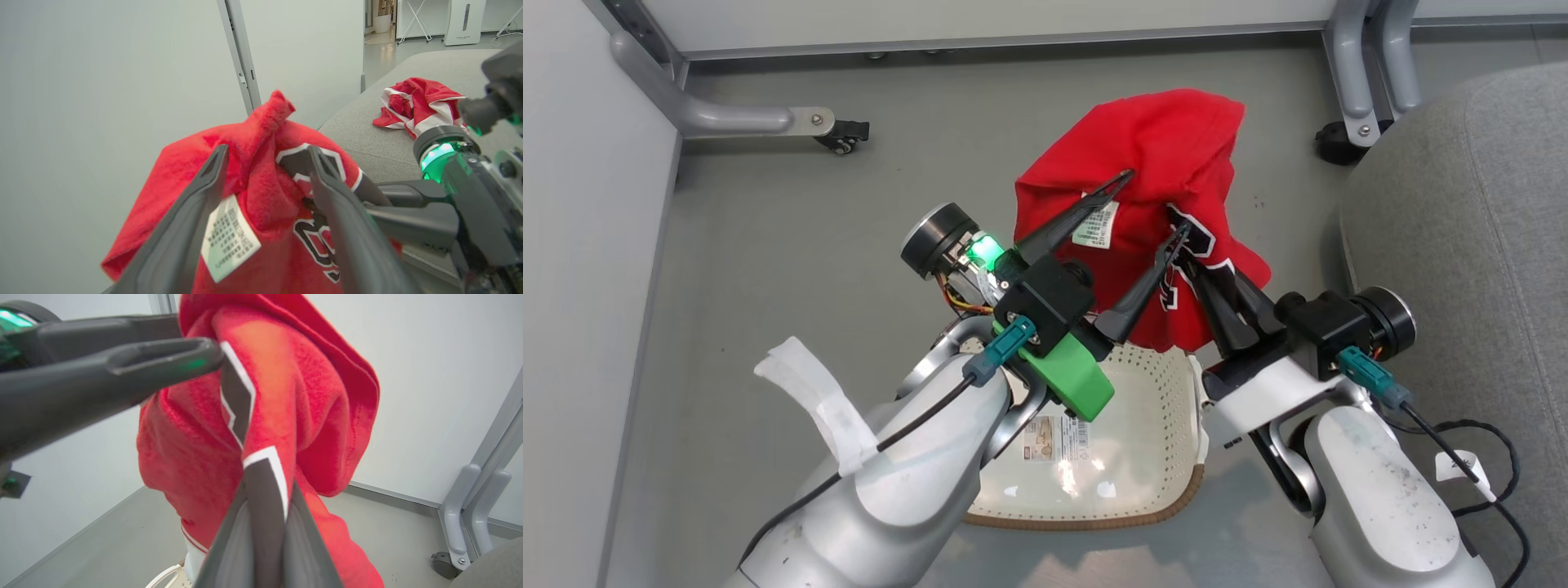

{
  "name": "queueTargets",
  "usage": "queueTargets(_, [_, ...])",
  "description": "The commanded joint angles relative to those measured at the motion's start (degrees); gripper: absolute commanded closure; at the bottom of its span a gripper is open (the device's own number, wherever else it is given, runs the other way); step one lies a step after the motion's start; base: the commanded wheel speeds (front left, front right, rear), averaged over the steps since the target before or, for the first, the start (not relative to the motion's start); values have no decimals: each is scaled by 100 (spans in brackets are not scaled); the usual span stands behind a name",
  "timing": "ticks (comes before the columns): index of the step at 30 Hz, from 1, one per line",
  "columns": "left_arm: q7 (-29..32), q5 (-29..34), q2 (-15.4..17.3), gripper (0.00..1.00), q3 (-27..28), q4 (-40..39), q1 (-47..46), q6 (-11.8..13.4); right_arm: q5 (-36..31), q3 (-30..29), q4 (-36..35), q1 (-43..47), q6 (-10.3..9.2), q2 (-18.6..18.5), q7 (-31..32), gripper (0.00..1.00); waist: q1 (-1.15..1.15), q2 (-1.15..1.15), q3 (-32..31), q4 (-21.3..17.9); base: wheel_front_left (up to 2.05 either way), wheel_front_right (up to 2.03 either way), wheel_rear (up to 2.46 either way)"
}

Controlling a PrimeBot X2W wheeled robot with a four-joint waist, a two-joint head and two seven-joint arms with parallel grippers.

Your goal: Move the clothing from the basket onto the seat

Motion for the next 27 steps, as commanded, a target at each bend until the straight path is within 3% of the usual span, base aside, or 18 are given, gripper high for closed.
queueTargets(1, [-22, 77, -2, 0, 31, -15, 70, 19, 40, -43, -32, 42, -4, -14, -7, 100, 0, 0, -5, -4, 0, 0, 0])
queueTargets(14, [-22, 99, -13, 0, 72, -80, 198, 2, 69, -360, -18, 170, -4, -14, -7, 100, 0, 0, -36, -83, 0, 0, 0])
queueTargets(27, [-21, 144, 123, 0, 162, -124, 310, 12, 189, -835, -202, 369, -4, -14, -7, 100, 0, 0, 130, -856, 0, 0, 0])
